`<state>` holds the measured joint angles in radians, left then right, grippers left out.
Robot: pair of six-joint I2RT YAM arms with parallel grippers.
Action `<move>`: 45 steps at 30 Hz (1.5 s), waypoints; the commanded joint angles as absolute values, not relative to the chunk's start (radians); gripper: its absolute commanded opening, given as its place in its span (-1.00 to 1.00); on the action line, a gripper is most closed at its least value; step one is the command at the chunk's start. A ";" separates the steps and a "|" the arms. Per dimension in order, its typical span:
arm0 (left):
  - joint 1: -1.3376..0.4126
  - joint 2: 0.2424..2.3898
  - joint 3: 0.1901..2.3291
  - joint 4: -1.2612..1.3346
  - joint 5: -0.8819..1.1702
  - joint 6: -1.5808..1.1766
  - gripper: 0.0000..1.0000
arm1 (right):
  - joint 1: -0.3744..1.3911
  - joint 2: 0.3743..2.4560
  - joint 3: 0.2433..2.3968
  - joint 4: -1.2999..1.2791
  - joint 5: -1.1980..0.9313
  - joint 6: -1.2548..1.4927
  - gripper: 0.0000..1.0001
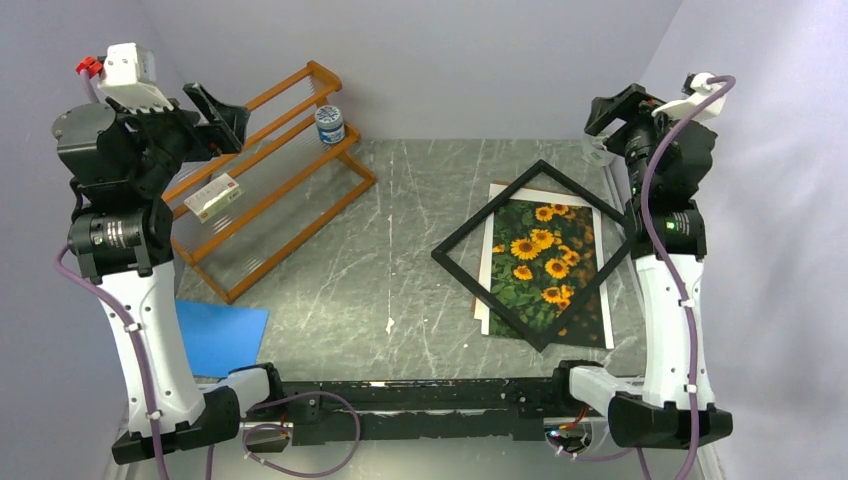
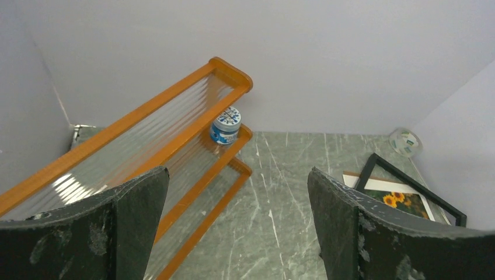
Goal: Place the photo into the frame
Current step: Move the photo frame to the center of the board.
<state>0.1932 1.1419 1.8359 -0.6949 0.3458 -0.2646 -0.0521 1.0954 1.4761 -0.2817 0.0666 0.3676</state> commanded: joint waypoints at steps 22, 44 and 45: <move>-0.218 1.557 1.563 -0.387 0.631 -0.355 0.65 | -0.057 1.455 1.314 -0.702 0.211 0.651 0.60; -0.555 2.350 2.014 -0.501 0.658 -0.237 0.54 | -0.309 1.473 1.006 -0.737 0.268 0.700 0.67; -0.558 2.342 1.988 -0.497 0.644 -0.233 0.54 | -0.318 1.480 1.000 -0.724 0.248 0.697 0.66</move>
<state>-0.5285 2.3611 1.9957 -0.4789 0.6502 -0.2897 -0.2844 1.4792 1.0233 -0.7761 0.2974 0.6899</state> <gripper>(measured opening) 0.776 0.837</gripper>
